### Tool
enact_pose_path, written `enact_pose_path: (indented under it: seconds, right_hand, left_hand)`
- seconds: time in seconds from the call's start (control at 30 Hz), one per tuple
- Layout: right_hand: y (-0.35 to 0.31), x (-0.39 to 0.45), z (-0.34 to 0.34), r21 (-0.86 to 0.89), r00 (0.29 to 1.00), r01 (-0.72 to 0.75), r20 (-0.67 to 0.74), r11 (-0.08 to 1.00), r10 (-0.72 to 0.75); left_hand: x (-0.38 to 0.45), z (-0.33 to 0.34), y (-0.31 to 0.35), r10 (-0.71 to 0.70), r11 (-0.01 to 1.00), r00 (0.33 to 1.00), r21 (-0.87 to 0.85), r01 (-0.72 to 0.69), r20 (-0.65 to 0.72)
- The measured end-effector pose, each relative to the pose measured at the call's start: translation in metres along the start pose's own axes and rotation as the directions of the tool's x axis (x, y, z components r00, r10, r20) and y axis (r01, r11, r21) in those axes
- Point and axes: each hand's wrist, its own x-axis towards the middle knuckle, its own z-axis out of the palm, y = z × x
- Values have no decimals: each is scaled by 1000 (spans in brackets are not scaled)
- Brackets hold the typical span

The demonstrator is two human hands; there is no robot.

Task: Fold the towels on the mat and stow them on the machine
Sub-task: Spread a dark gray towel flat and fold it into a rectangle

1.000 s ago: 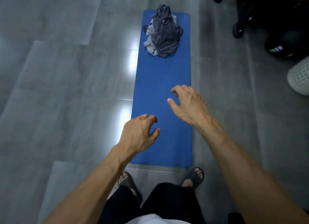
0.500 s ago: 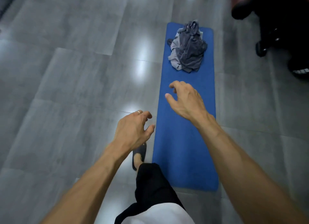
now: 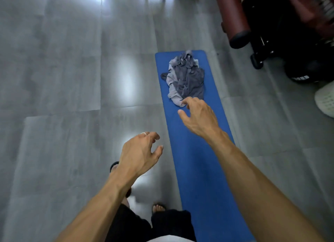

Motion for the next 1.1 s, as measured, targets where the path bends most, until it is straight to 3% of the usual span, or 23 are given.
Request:
enact_pose_path:
  seconds: [0.23, 0.47, 0.67, 0.9, 1.0, 1.1]
  right_hand:
    - [21, 148, 28, 25, 967, -246, -55, 969, 247]
    - [100, 287, 49, 131, 916, -389, -55, 912, 398]
    - [212, 410, 98, 211, 886, -448, -23, 869, 463]
    - [340, 512, 208, 251, 829, -547, 36, 798, 557]
    - [385, 549, 260, 282, 784, -604, 46, 745, 619]
    - [423, 592, 307, 328, 752, -626, 13, 707, 660]
  left_hand:
    - [188, -16, -56, 195, 976, 965, 59, -208, 172]
    - [376, 11, -51, 298, 931, 905, 117, -346, 304]
    - [538, 89, -42, 323, 903, 870, 153, -401, 372]
    - [718, 212, -40, 455, 818, 793, 161, -552, 405]
    - [798, 267, -37, 531, 758, 749, 173, -629, 397]
    - [863, 314, -34, 588, 640, 707, 308, -704, 393]
